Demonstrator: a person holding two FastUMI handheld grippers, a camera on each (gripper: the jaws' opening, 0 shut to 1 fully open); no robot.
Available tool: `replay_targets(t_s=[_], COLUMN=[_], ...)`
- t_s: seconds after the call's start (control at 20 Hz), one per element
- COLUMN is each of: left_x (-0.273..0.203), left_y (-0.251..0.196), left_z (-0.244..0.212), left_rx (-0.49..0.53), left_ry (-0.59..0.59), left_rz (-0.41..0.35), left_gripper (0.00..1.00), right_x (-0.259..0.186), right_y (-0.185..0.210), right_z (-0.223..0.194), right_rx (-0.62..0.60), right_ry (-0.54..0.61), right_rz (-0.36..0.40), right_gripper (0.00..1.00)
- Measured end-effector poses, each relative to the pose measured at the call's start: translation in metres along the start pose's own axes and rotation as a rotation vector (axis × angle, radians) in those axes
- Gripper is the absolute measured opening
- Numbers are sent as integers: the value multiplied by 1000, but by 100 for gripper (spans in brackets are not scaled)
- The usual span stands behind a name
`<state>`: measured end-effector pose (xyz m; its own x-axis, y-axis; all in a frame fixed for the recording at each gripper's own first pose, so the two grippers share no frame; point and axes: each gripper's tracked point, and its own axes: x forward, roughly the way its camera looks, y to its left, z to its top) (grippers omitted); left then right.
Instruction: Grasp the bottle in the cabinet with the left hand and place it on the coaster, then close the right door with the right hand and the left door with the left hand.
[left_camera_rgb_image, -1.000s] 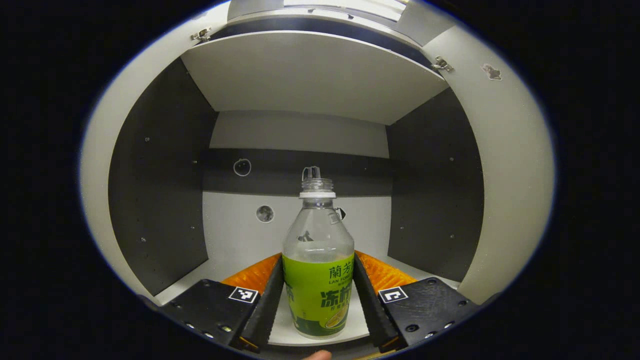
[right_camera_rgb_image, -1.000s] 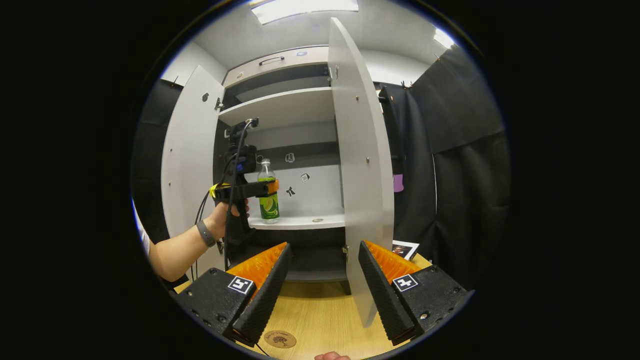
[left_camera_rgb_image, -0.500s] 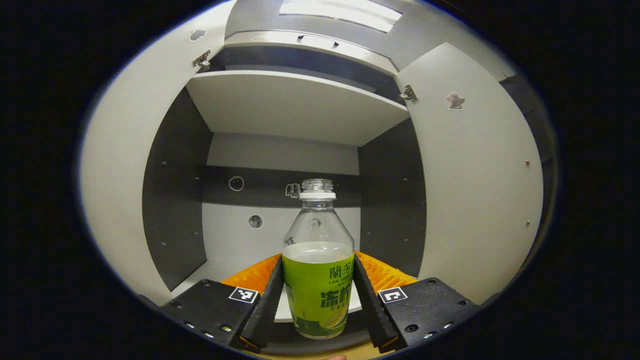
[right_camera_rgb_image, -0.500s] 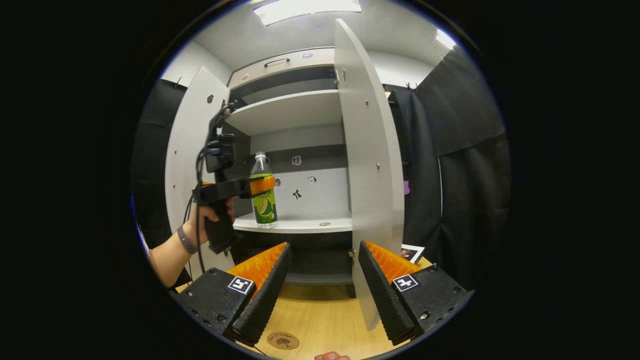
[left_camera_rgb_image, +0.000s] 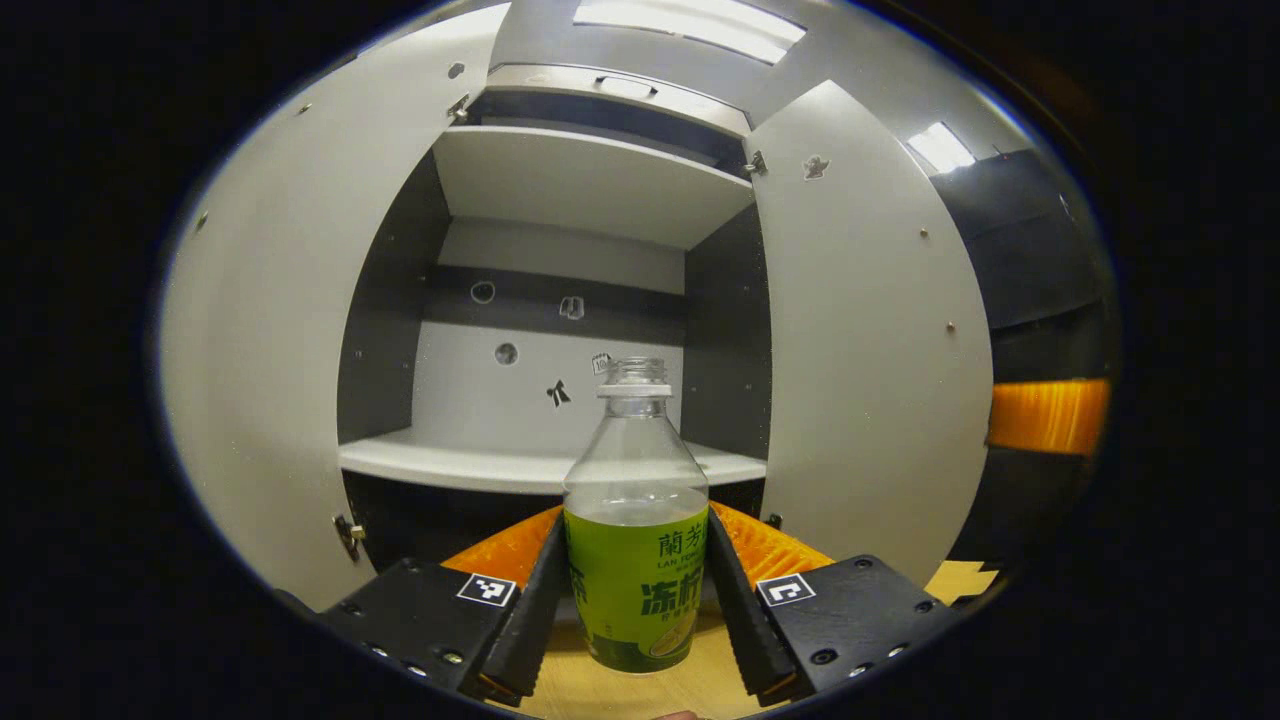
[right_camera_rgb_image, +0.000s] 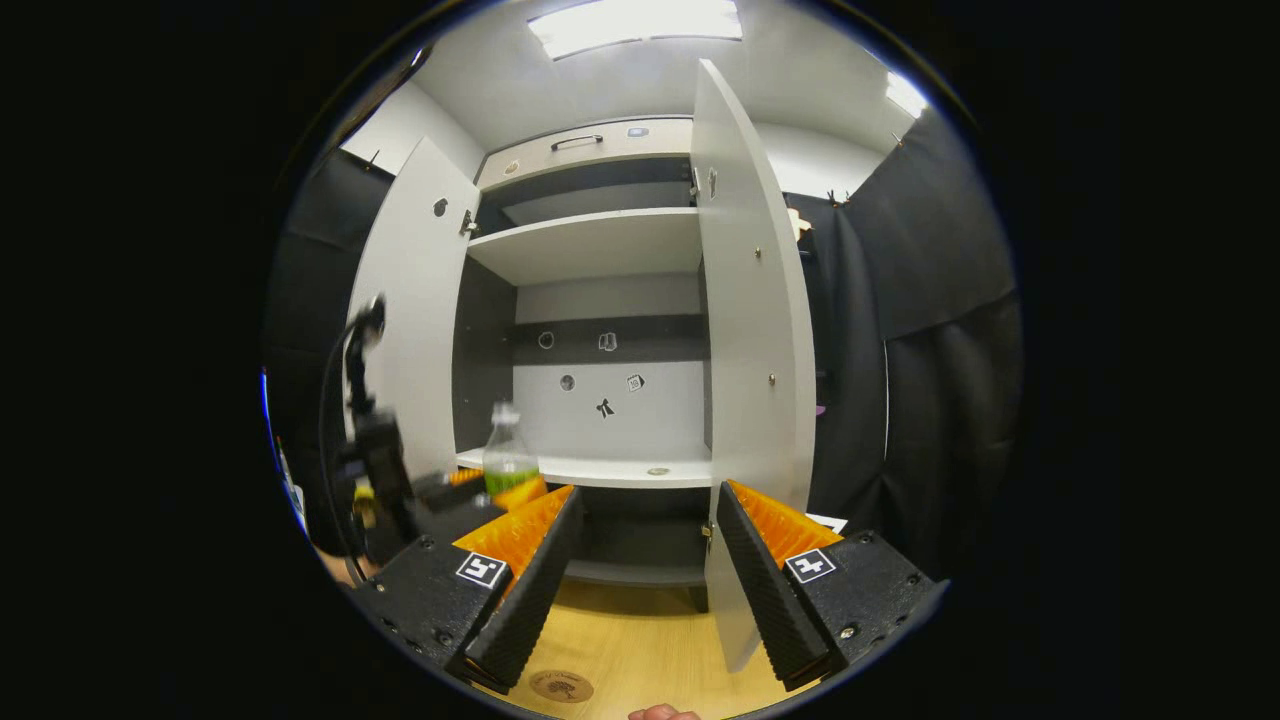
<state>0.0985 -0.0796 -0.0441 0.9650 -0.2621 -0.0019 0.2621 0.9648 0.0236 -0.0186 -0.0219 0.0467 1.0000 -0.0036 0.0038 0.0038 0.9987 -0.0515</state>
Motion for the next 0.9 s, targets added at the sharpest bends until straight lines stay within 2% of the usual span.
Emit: replay_targets(t_s=[0.25,0.4,0.65,0.9], left_x=[-34,-51,-58,-64], left_y=[-26,-33,-33,-36], left_z=[-94,-133,-172,-169], left_rx=[-19,16,66,86], left_ry=[124,175,205,168], left_rz=[-24,-7,10,19], left_gripper=[72,73,72,72], right_x=[0,2,7,9], right_y=[-2,-2,1,4], right_z=[-5,-8,-8,-17], right_rx=[-21,-24,-49,-34], right_ry=[35,57,89,122], right_rz=[-5,-14,1,7], right_gripper=[83,83,83,83])
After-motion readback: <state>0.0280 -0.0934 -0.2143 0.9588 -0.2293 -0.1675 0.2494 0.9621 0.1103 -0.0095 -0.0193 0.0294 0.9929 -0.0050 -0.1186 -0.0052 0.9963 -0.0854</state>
